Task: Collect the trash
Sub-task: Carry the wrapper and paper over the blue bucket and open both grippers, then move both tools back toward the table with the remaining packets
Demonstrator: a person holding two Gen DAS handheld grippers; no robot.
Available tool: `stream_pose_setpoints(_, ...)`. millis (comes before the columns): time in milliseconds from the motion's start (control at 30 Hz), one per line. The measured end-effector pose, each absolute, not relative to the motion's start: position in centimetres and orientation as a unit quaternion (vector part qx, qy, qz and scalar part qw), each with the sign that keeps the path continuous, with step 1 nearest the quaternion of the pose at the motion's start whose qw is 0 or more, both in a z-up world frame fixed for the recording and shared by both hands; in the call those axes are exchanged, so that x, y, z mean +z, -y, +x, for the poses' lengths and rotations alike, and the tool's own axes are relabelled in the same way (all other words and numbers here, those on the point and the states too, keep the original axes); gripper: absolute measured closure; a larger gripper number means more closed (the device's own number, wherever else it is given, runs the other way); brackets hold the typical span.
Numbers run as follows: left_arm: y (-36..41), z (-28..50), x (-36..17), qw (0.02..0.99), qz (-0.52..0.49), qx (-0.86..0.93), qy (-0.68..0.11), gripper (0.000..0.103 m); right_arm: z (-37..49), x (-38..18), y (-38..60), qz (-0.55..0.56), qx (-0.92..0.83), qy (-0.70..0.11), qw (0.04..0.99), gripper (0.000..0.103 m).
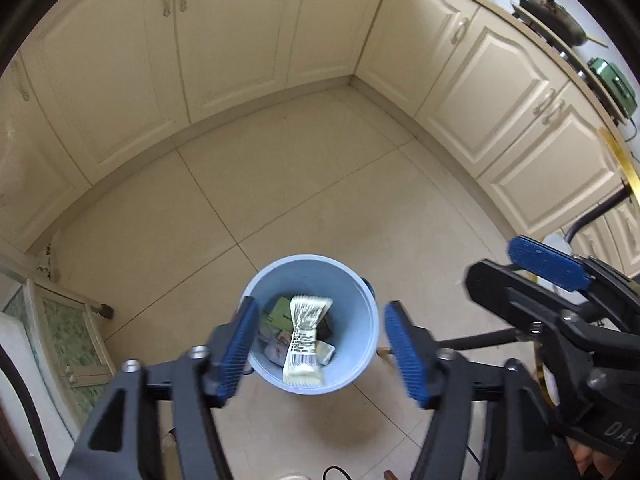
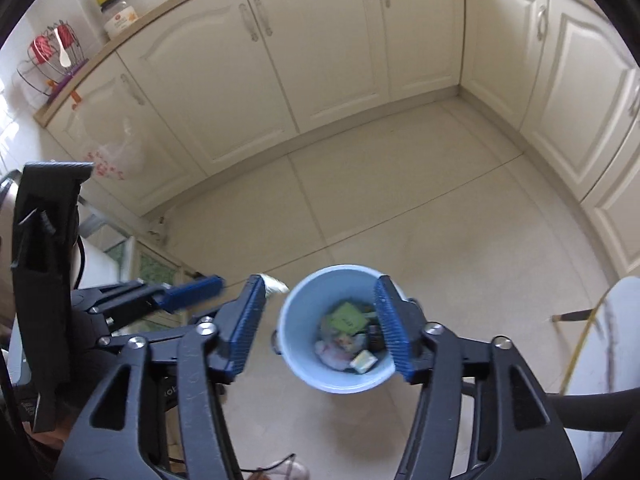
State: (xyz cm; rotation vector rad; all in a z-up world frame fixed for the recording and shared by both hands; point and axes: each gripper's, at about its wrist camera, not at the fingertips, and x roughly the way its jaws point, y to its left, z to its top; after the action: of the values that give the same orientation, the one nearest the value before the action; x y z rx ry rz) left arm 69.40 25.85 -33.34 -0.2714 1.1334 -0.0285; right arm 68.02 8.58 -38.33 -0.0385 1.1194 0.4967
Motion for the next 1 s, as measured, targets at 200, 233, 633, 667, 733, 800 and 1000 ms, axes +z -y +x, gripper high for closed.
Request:
stream_pose_setpoints(200, -27.5, 68.7, -30.4, 0.847, -0.127, 0.021, -0.515, 0.040, 66.7, -34.6, -7.0, -0.019, 0.213, -0.494, 0.843, 0.042)
stream_pose_setpoints(233, -27.6, 68.2, -29.5, 0.854, -0.124, 0.022, -0.505, 0.040, 66.3, -33.4, -6.5, -0.014, 0.214, -0.485, 0.848, 0.041)
stream_pose_setpoints(633, -24.4, 57.9, -12.9, 0.947, -0.064, 0.041, -0.311, 0.019, 54.1, -13.9, 1.6, 0.006, 0.185, -0.308, 0.933, 0.006)
stream_pose_setpoints(667, -23.5, 56.9, -11.7, 0.952, -0.061, 0.039, -0.297, 0.015, 52.7, -12.3, 2.4, 0.004, 0.177, -0.293, 0.940, 0.003)
stream_pose_setpoints(733, -22.4, 54.0, -9.8, 0.962, -0.056, 0.038, -0.265, 0.008, 49.6, -9.6, 4.2, -0.001, 0.158, -0.264, 0.951, 0.000)
stream_pose_setpoints(800, -21.2, 51.6, -8.0, 0.969, -0.044, 0.034, -0.239, 0.007, 46.4, -7.2, 5.9, -0.002, 0.141, -0.239, 0.961, 0.000)
stream_pose_setpoints(1000, -18.1, 42.5, -5.3, 0.985, -0.028, 0.014, -0.172, 0.001, 37.1, -1.9, 10.8, 0.006, 0.102, -0.183, 0.978, 0.000)
